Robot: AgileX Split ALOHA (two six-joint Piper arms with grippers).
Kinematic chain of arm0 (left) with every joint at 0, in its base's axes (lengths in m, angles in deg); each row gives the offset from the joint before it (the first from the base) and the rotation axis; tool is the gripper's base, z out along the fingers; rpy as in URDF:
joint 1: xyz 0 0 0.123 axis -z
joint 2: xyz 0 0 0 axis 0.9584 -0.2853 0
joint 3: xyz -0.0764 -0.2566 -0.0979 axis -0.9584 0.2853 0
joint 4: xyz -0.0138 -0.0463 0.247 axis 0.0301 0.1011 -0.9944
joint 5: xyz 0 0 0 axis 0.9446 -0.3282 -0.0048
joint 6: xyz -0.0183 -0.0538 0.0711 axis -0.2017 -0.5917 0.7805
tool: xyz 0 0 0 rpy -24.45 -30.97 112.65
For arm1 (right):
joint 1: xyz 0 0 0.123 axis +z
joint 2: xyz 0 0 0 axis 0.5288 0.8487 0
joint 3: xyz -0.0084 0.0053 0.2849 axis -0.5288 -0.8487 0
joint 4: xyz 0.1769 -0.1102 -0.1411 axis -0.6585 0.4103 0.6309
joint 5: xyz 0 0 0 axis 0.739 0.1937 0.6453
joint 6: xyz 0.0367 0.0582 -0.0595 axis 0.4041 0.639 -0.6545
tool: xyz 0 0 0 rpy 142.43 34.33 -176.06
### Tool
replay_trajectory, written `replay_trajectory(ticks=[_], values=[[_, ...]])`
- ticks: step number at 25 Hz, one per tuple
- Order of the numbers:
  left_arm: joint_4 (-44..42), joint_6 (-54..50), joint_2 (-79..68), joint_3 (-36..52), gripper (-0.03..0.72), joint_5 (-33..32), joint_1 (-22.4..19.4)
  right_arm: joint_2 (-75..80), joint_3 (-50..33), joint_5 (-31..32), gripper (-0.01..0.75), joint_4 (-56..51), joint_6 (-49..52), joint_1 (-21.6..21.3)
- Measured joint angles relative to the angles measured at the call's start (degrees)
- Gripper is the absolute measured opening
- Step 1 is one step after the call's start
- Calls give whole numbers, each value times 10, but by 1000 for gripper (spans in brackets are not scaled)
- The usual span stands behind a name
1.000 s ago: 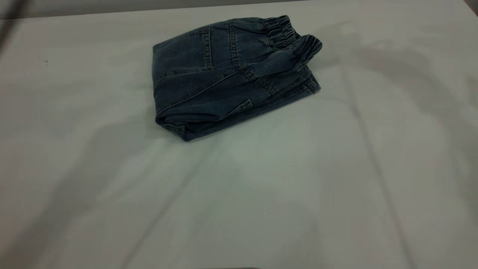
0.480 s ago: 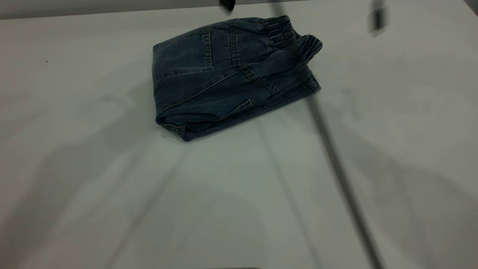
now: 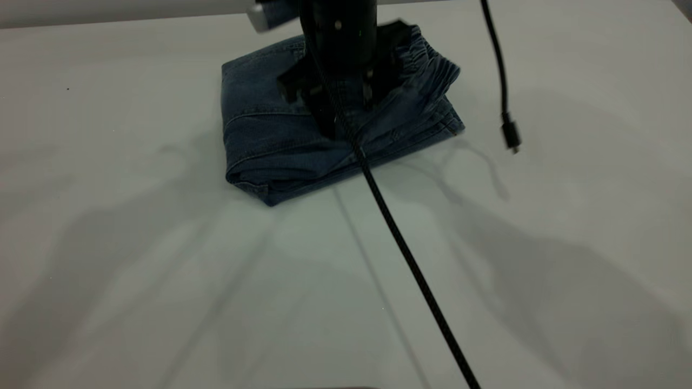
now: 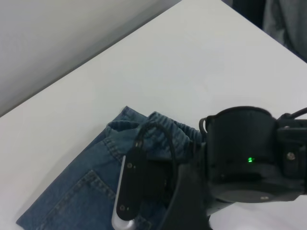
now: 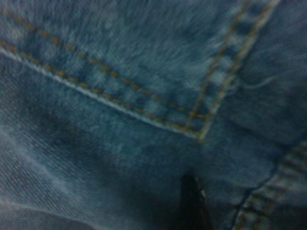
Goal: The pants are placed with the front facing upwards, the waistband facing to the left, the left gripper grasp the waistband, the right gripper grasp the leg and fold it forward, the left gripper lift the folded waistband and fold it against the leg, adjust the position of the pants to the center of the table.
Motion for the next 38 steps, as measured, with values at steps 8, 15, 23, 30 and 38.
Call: replay_trajectory(ticks=[8,15,23,30,38], values=[[-6,1,0,0,547,-1,0,20,4,-3,449,-16,70,0],[-7,1,0,0,545,-12,0,21,5,-6,442,-15,163,-9],[-7,1,0,0,545,-13,0,21,6,-1,435,-59,294,-68],[-7,2,0,0,539,-13,0,21,6,3,435,-112,289,-101],[-17,23,6,0,538,-16,0,-33,-6,9,435,-126,173,-101]])
